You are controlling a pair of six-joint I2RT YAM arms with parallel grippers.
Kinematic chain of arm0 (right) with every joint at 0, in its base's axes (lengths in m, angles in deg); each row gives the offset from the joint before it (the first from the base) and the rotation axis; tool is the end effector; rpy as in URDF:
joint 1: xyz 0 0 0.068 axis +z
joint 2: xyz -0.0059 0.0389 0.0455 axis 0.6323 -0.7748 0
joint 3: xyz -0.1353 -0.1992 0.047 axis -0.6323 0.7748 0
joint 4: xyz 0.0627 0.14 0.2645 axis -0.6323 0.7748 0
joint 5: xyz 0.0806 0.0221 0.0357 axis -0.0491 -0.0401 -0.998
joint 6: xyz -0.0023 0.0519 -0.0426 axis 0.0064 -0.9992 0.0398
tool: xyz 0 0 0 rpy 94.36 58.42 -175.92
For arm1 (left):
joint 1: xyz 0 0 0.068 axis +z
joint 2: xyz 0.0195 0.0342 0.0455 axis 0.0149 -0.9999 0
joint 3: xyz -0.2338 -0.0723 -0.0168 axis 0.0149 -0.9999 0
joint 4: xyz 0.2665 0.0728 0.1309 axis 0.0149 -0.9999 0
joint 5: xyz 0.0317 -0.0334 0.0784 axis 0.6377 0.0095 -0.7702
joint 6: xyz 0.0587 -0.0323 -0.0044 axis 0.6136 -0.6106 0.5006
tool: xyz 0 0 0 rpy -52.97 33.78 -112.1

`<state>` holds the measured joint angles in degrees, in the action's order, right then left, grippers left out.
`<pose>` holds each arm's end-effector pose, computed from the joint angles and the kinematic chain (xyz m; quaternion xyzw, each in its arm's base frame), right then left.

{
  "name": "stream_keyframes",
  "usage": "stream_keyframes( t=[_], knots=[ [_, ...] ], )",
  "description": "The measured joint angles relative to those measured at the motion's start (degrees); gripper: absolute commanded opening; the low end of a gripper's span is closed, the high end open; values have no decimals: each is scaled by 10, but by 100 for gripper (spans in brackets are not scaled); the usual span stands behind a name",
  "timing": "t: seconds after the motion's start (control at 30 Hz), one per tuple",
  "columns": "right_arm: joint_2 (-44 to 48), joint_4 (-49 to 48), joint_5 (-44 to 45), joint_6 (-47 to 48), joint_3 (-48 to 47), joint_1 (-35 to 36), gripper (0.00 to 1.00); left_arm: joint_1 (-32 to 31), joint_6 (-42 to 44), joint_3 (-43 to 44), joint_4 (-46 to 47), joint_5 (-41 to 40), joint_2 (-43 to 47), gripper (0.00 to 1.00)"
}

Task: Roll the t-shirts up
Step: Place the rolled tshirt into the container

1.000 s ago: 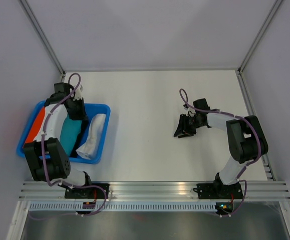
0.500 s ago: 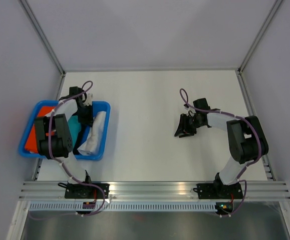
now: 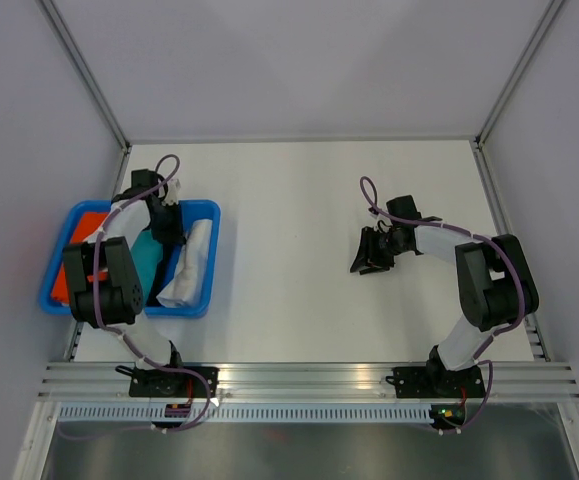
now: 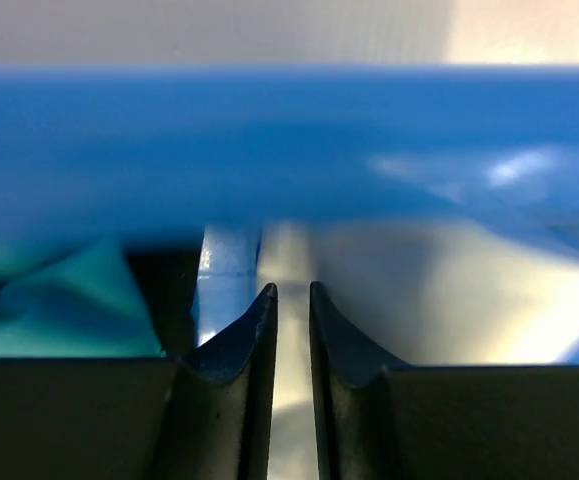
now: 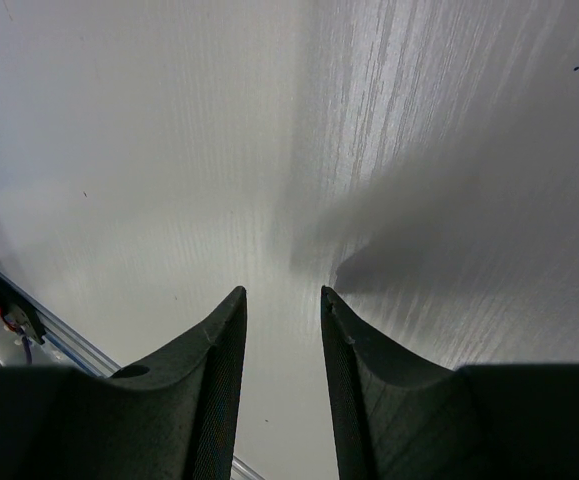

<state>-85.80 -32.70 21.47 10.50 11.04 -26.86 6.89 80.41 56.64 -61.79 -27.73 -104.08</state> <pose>0.3282 0.0991 0.0678 -0.0011 0.9499 0.2910 0.1137 0.3802 0.0419 0.1181 -0.0225 0.9799 -0.0733 0.1842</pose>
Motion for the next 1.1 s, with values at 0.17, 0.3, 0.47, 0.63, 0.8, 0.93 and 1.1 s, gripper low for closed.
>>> stream_keyframes(
  t=[0.17, 0.3, 0.47, 0.63, 0.8, 0.93, 1.1],
  knots=[
    [0, 0, 0, 0, 0, 0, 42, 0, 0, 11, -12, -2, 65, 22],
    [0, 1, 0, 4, -2, 0, 42, -1, 0, 39, -30, 6, 87, 18],
    [0, 4, 0, 7, -9, 0, 42, -23, 0, 52, -44, 26, 94, 15],
    [-1, 4, -1, 7, -11, 0, 42, -71, 1, 52, -39, 37, 67, 14],
    [0, 4, 0, 9, -11, 0, 42, -74, 5, 52, -21, 22, 15, 15],
    [1, 4, 0, 9, -11, 0, 41, -76, 8, 52, -17, 15, 3, 18],
    [5, 4, 0, 10, -11, 0, 42, -87, 15, 68, -20, 16, 4, 23]
  ],
)
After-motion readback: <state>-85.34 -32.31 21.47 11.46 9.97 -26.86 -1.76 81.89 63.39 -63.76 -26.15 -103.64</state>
